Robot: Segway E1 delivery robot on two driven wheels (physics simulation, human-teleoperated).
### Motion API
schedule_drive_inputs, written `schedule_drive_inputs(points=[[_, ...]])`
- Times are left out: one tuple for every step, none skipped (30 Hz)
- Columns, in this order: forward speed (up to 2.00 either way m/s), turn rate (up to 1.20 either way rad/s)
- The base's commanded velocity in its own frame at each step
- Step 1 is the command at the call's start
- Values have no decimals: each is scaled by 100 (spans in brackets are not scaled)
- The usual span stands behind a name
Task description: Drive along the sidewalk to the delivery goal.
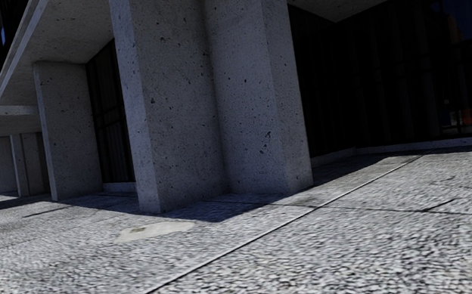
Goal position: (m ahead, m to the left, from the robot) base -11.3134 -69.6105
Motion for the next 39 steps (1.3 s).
schedule_drive_inputs(points=[[0,0],[0,0],[0,0],[0,0],[0,0],[0,0],[0,0],[0,0],[0,0],[0,0],[0,0],[0,0],[0,0],[0,0],[0,0],[0,0],[0,0],[0,0],[0,0],[0,0],[0,0],[0,0],[0,0],[0,0],[0,0],[0,0],[0,0],[0,0],[0,0],[0,0],[0,1],[0,1],[0,1],[0,2],[0,2],[0,2],[0,2],[0,2],[0,2]])
